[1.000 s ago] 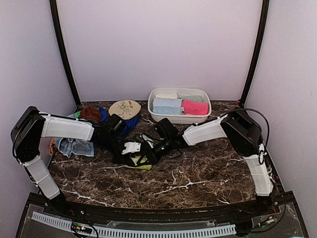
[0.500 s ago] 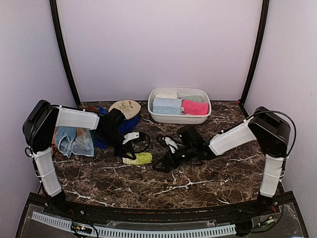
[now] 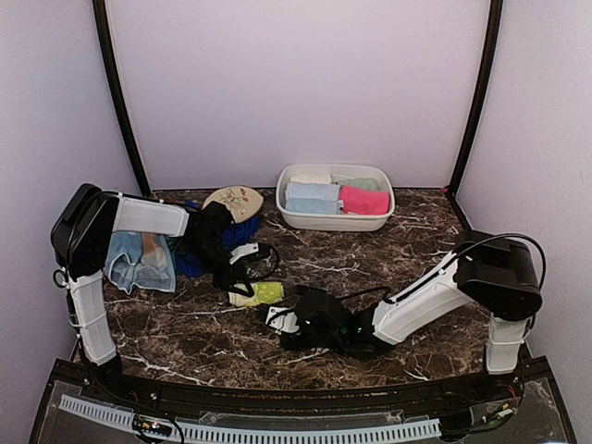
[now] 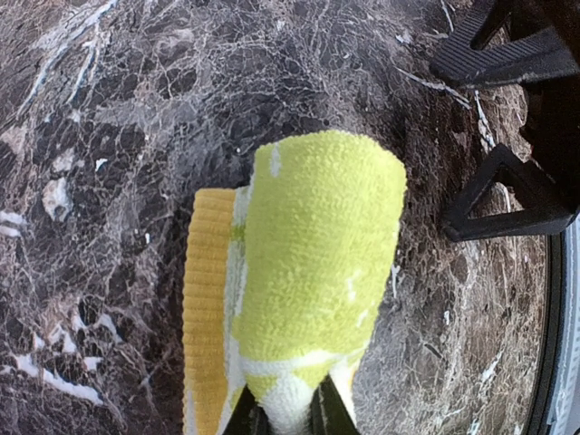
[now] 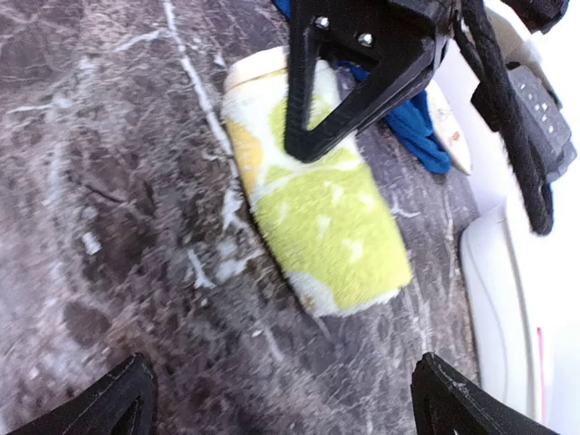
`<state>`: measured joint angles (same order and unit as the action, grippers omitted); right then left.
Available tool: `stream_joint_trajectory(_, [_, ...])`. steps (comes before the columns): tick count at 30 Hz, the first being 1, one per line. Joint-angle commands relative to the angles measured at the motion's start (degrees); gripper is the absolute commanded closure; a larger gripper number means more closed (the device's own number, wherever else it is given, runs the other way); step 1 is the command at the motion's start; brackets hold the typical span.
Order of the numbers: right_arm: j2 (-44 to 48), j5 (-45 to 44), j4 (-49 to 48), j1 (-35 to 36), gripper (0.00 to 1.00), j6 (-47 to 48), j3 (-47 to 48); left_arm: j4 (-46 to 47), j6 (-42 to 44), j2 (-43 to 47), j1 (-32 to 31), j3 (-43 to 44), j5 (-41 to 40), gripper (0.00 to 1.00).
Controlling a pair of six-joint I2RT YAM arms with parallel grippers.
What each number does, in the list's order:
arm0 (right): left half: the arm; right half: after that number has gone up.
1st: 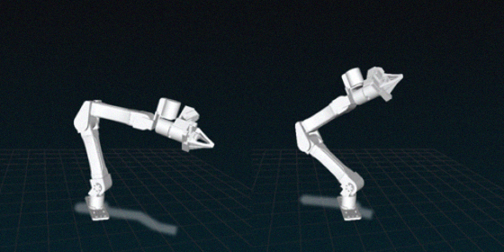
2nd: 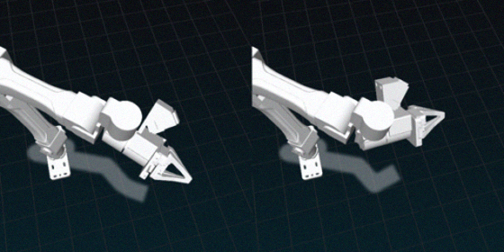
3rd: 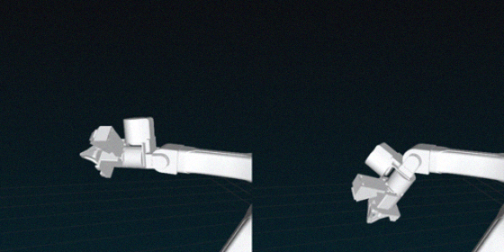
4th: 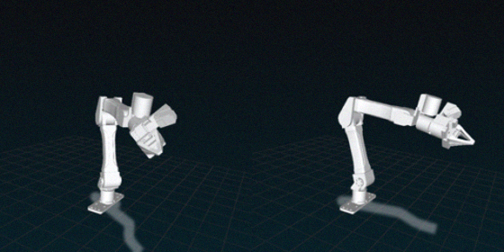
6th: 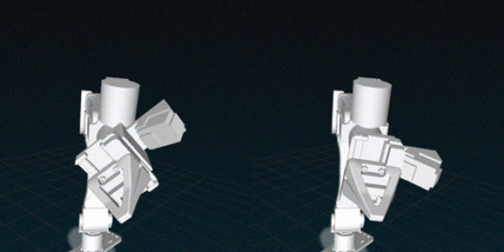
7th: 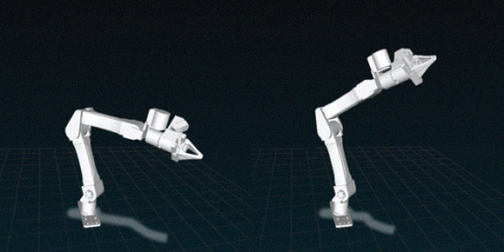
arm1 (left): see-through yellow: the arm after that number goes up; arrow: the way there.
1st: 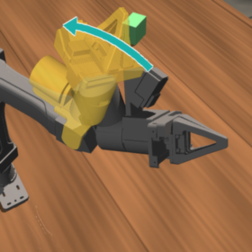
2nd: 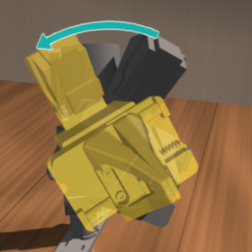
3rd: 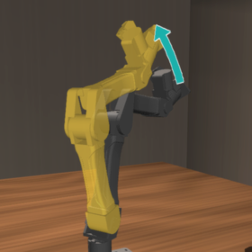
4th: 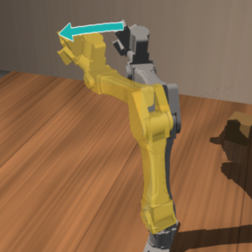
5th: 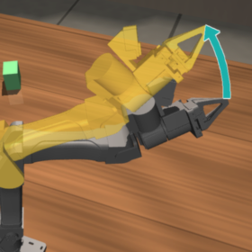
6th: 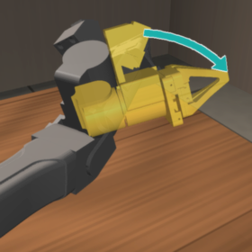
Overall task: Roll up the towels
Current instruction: Roll the towel at the center of the board.
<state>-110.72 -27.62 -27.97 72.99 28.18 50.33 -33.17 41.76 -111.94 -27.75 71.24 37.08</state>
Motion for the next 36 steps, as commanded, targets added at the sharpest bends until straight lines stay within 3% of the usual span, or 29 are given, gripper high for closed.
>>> stream_joint_trajectory(1, [-6.4,-10.2,-6.7,0.0,0.05,14.9,5.7,-5.1,0.4,-3.7,0.4,-1.5,-7.1,0.96])
stream_joint_trajectory(9, [-15.4,-7.5,-7.5,0.0,0.15,27.7,12.3,-7.0,1.6,-5.3,0.4,0.1,-6.7,0.93])
stream_joint_trajectory(12, [-17.4,-4.9,-0.5,-0.2,0.22,27.8,15.2,-7.8,2.3,-6.1,0.4,0.8,-6.4,0.90])
stream_joint_trajectory(16, [-19.9,1.8,15.0,-3.4,0.33,17.4,24.2,-9.0,3.7,-5.9,0.5,1.4,-4.4,0.82])
stream_joint_trajectory(20, [-21.1,14.2,27.8,-6.3,0.41,7.8,29.5,-9.5,5.1,-5.4,0.5,1.9,-4.9,0.64])
stream_joint_trajectory(23, [-24.0,22.3,38.8,-8.7,0.53,0.6,35.4,-7.7,3.7,-3.5,1.9,2.4,-5.8,0.55])
stream_joint_trajectory(26, [-24.9,27.4,42.2,-9.7,0.54,-2.7,34.6,-7.0,3.8,0.8,5.3,1.9,-2.0,0.49])
stream_joint_trajectory(32, [-27.9,36.3,47.4,-11.3,0.60,-8.7,35.1,-8.0,5.0,7.3,10.5,-2.2,0.6,0.47])
stream_joint_trajectory(33, [-28.4,37.3,48.3,-11.4,0.60,-9.1,35.3,-8.5,5.4,8.5,11.4,-2.8,1.2,0.23])
stream_joint_trajectory(34, [-29.1,37.9,49.4,-11.5,0.60,-9.7,35.8,-8.9,5.5,9.6,12.4,-3.2,1.4,0.11])
stream_joint_trajectory(36, [-30.2,40.7,51.9,-12.2,0.64,-11.3,37.6,-9.5,5.3,12.2,14.5,-3.1,1.4,0.09])
